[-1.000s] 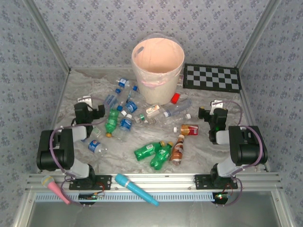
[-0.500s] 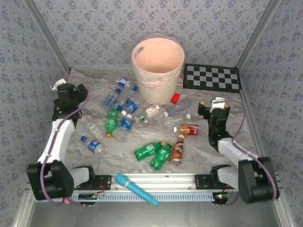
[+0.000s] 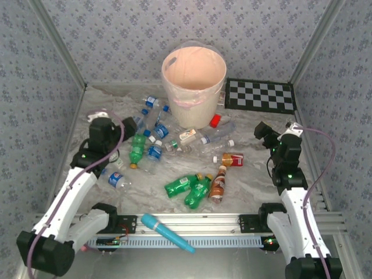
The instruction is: Put the plastic bottles in the bin
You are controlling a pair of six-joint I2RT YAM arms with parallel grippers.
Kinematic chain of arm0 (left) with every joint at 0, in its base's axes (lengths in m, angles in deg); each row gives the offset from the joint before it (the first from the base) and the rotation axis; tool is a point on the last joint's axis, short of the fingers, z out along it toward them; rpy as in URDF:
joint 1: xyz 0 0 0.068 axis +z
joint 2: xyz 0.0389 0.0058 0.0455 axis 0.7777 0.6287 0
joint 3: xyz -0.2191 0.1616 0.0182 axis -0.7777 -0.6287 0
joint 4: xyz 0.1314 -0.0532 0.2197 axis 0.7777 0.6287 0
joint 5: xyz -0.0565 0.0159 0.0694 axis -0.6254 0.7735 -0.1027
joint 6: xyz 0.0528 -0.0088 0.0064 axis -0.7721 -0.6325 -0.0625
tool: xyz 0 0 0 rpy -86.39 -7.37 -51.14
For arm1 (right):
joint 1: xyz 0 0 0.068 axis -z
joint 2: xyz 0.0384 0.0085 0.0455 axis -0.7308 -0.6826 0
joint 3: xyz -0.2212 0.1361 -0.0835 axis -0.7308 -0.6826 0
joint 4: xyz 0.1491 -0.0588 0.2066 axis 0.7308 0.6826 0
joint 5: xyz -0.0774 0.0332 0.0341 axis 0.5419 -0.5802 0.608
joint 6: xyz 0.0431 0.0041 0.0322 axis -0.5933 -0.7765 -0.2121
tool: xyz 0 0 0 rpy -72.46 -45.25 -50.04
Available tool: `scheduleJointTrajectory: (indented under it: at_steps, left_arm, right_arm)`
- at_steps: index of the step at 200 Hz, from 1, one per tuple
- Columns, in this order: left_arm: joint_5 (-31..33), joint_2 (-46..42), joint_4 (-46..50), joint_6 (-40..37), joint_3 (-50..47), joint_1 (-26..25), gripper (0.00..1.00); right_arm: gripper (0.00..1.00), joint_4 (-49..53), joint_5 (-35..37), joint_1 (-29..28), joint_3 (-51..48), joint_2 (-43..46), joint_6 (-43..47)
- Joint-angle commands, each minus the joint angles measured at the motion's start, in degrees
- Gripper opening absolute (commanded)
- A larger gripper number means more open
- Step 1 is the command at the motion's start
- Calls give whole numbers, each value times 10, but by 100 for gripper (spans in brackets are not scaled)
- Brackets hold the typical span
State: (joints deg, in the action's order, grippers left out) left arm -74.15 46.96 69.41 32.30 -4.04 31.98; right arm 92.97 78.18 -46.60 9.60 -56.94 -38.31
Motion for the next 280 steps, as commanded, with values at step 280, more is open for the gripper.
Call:
scheduleJointTrajectory:
  at_steps: [280]
  left_arm:
    - [-12, 2, 151, 25, 13, -297, 100]
  right_arm:
    - [84, 339, 31, -546, 43, -261, -385]
